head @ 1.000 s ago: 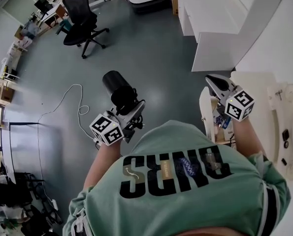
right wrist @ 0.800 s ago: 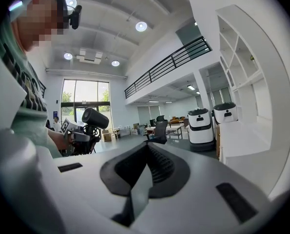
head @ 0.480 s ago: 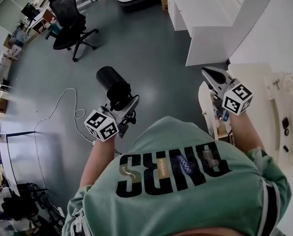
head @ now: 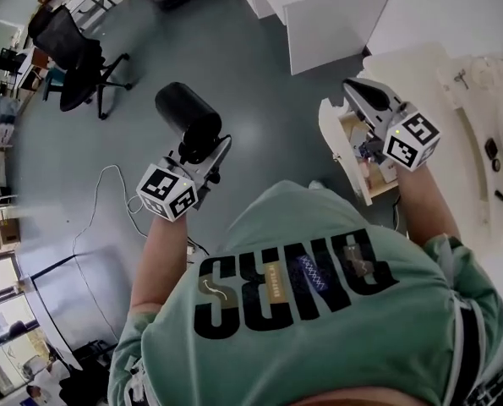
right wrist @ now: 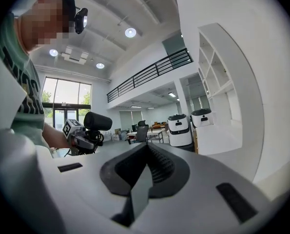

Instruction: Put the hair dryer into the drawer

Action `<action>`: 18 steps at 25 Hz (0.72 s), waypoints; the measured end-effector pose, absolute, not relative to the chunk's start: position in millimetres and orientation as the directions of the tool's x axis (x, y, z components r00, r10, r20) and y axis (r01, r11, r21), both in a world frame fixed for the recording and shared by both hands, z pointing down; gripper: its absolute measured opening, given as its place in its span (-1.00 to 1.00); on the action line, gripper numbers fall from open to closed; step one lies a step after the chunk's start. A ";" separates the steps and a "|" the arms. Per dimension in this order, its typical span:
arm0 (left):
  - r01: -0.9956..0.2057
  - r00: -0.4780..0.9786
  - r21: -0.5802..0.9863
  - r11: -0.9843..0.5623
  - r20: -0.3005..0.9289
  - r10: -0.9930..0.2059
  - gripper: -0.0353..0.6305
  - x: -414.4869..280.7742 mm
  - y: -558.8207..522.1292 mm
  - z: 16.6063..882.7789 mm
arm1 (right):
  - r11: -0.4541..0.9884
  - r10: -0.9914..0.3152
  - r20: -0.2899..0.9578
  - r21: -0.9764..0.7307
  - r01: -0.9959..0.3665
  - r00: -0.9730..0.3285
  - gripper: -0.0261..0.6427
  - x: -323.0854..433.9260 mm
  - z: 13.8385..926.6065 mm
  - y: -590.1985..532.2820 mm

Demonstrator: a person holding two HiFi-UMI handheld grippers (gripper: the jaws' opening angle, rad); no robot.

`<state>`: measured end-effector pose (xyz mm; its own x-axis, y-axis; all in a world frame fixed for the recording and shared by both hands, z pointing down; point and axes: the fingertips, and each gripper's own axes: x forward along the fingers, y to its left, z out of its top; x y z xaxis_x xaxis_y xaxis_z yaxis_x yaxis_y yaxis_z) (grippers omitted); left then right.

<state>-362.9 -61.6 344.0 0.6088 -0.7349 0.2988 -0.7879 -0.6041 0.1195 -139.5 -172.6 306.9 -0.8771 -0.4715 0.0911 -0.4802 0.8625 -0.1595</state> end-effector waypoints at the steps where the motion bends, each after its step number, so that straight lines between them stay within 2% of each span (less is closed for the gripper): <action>1: -0.769 0.628 0.112 -0.629 0.312 -0.712 -0.31 -351.3 -70.2 347.7 | 0.850 -0.492 0.090 -0.162 -0.501 -0.866 -0.94 -127.3 309.8 -174.4; 10: -0.523 0.783 0.072 -0.849 0.435 -0.445 -0.31 -212.3 -137.7 395.3 | 0.712 -0.662 0.120 -0.208 -0.671 -0.740 -0.94 -3.6 346.9 -179.1; 18: -0.168 0.781 -0.026 -0.986 0.607 -0.149 -0.31 -80.6 -162.1 462.5 | 0.540 -0.797 0.140 -0.271 -0.797 -0.588 -0.94 111.9 385.5 -167.0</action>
